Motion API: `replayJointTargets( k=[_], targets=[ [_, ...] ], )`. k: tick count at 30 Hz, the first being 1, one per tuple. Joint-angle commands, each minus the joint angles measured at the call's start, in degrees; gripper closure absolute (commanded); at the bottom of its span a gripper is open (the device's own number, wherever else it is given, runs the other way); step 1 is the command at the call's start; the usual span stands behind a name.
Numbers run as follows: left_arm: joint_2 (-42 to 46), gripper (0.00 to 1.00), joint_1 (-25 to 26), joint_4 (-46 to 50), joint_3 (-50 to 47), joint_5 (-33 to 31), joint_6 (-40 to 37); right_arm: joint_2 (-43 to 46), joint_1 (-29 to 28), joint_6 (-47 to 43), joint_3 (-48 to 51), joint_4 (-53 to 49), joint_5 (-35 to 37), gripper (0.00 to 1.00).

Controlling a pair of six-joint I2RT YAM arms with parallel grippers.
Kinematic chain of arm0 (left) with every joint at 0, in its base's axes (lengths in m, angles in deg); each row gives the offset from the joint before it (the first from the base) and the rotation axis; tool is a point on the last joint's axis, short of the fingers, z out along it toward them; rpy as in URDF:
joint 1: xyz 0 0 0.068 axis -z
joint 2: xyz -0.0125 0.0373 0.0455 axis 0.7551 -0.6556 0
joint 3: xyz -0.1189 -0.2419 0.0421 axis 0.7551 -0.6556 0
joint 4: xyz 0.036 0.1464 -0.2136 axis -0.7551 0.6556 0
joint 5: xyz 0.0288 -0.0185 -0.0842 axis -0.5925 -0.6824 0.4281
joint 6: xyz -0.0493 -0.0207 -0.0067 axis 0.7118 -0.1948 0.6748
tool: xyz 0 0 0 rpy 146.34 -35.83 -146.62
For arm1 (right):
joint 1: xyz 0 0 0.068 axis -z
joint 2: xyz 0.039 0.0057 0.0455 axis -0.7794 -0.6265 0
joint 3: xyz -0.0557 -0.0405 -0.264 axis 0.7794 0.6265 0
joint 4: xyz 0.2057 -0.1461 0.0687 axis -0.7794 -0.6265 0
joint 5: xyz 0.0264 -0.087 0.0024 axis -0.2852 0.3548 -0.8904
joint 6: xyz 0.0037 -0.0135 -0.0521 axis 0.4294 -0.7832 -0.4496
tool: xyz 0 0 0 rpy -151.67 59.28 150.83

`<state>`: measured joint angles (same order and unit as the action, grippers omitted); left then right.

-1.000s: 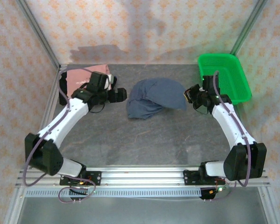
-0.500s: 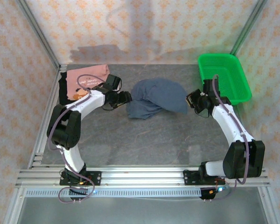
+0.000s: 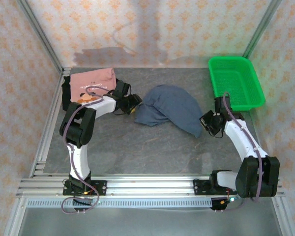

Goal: Fold and stack the t-shirts

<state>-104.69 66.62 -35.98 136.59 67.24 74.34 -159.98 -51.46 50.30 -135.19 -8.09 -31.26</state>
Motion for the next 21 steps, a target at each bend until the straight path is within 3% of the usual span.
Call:
replayJointTargets(
  k=[1, 21],
  targets=[
    [-0.4, 0.43, 0.0, -4.9, 1.6, 0.3, 4.0, 0.9, 0.3, -2.9, 1.9, -3.8, 3.9, 1.0],
    [-9.4, 0.47, 2.1, -6.1, 9.9, 3.6, 7.4, 0.7, 0.3, -6.5, 5.2, -5.6, 7.3, 1.0]
  ],
)
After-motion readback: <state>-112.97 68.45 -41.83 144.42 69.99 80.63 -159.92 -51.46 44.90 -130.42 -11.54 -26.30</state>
